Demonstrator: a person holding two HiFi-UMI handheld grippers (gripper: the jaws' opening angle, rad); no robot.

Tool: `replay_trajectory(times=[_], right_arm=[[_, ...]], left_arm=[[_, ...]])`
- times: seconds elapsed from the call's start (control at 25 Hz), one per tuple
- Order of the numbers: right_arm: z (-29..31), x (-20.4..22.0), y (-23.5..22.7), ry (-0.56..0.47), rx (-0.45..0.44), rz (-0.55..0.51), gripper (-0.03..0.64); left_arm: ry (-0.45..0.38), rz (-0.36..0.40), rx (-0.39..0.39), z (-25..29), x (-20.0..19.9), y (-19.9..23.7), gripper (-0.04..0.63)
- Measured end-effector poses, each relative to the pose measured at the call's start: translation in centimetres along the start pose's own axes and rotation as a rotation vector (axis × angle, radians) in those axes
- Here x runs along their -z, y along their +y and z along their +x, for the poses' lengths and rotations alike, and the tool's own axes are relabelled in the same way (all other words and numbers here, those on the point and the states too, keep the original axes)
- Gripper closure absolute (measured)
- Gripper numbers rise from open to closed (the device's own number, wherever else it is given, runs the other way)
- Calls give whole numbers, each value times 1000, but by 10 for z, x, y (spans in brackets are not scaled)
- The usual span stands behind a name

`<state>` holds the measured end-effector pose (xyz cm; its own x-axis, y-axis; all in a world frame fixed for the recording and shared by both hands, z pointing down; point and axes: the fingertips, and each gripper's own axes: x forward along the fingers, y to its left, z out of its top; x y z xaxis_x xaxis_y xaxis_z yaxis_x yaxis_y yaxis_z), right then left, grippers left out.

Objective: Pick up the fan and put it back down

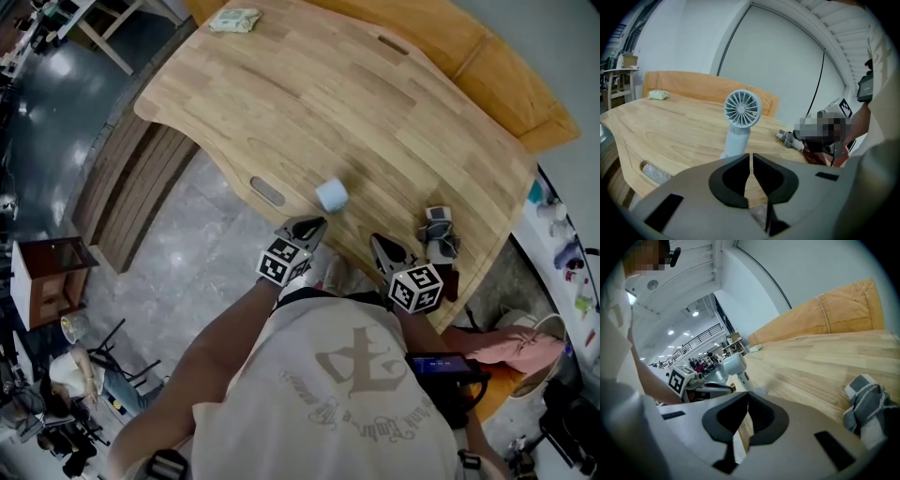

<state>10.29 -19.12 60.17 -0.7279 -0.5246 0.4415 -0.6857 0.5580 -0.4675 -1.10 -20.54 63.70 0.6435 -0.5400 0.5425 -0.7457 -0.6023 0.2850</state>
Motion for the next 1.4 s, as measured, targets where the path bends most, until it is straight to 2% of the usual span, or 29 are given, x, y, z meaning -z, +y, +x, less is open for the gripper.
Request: replay_trajectory(times=[0.16,0.28,0.48,0.68,0.88,1.16,1.4], right_arm=[[1,1,-4,5,0,5,603],[3,1,-8,9,0,5,603],[4,5,-12,15,0,11,603],[3,4,-13,16,4,14,603],[1,7,-16,20,14,18,603],[-4,11,-21,22,30,24,603],[-10,14,-28,22,43,28,603]], left_arm=[[10,-2,0,7,2,2,581],[23,8,-9,13,3,4,555],[60,35,-55,22,9,11,451],[38,55,-83,27,0,19,354],[37,97,-90,37,-6,24,294],[-10,156,-23,48,-20,24,284],[-16,191,13,56,-23,28,285]])
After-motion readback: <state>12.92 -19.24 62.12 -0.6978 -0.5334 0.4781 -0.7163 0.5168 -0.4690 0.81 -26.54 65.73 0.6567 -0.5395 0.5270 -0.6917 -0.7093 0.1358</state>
